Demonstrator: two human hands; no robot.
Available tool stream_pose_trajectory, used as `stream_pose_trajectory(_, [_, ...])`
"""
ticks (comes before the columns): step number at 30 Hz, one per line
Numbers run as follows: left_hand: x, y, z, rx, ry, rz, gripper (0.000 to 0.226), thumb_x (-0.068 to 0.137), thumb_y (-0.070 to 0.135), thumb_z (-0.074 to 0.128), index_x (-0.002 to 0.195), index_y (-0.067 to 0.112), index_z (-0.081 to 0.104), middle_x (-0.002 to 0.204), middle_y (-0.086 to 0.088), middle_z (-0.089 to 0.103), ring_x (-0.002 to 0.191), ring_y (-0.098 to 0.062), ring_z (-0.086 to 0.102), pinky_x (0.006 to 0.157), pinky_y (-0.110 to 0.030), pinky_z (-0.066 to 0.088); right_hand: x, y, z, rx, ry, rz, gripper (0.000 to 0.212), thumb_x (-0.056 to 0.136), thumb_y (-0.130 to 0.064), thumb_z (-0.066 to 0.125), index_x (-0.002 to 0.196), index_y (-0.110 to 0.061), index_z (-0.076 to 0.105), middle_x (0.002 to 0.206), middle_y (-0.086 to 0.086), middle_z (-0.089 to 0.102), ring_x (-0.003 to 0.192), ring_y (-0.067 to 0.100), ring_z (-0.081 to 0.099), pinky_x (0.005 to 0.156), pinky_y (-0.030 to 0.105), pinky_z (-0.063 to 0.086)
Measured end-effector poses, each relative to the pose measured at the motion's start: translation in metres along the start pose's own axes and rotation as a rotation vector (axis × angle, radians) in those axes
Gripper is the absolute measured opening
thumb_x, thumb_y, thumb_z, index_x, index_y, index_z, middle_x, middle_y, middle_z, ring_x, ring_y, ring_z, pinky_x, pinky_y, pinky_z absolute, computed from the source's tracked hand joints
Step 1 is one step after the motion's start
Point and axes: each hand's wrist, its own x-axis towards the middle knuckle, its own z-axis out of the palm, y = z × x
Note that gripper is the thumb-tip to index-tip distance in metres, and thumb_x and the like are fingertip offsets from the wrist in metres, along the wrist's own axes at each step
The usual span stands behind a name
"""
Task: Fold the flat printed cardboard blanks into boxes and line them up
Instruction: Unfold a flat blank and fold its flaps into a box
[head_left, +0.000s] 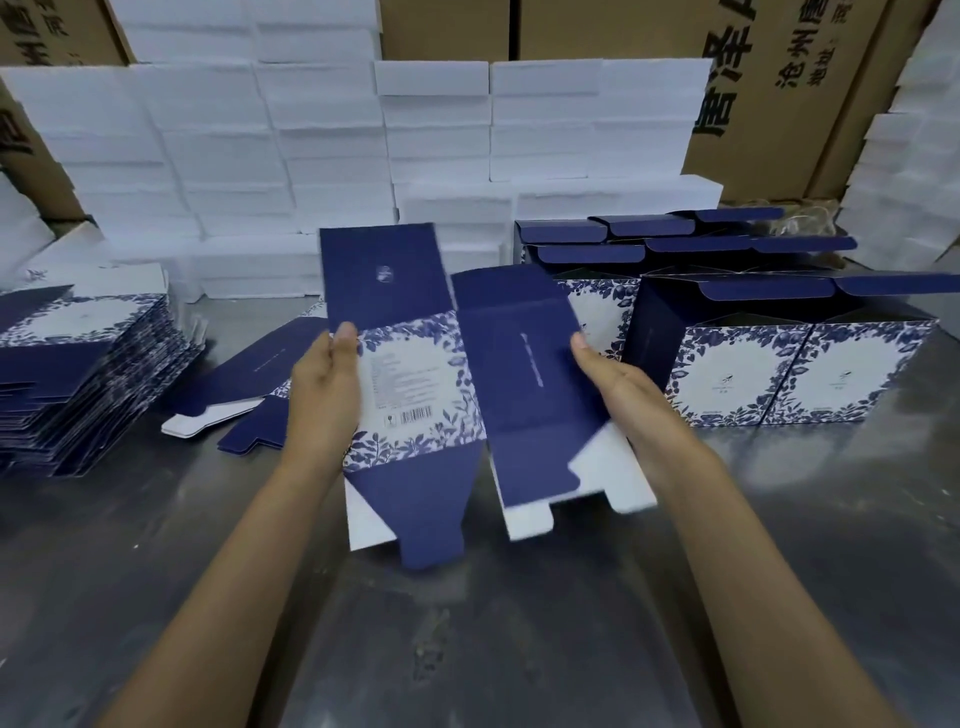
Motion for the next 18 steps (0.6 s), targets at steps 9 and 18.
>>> stream_pose_trajectory(9, [-0.003, -0.003, 0.014, -0.01, -0.071, -0.168, 0.034, 0.104, 0.051, 0.04, 0.094, 0.03, 0.065, 0.091, 0.021, 0.067, 0.086, 0.006, 0.064, 0.07, -0.022, 0.045, -0.001, -0.004, 0.003, -0.046, 0.092, -0.118, 0.029, 0.102, -0.047, 0.055, 0.108, -0.028, 0.075, 0.104, -0.012, 0.078, 0.094, 0.005, 0.075, 0.068, 0.014, 0.055])
stream_pose_trajectory(18, [-0.004, -0.006, 0.013, 0.154, -0.058, -0.018, 0.047, 0.097, 0.044, 0.056, 0.139, 0.032, 0.039, 0.125, 0.009, 0.056, 0.123, -0.022, 0.052, 0.091, -0.032, 0.041, -0.006, -0.009, -0.002, 0.211, -0.052, -0.015, 0.028, 0.103, -0.034, 0.055, 0.127, -0.025, 0.068, 0.121, 0.003, 0.074, 0.105, 0.024, 0.074, 0.075, 0.034, 0.062])
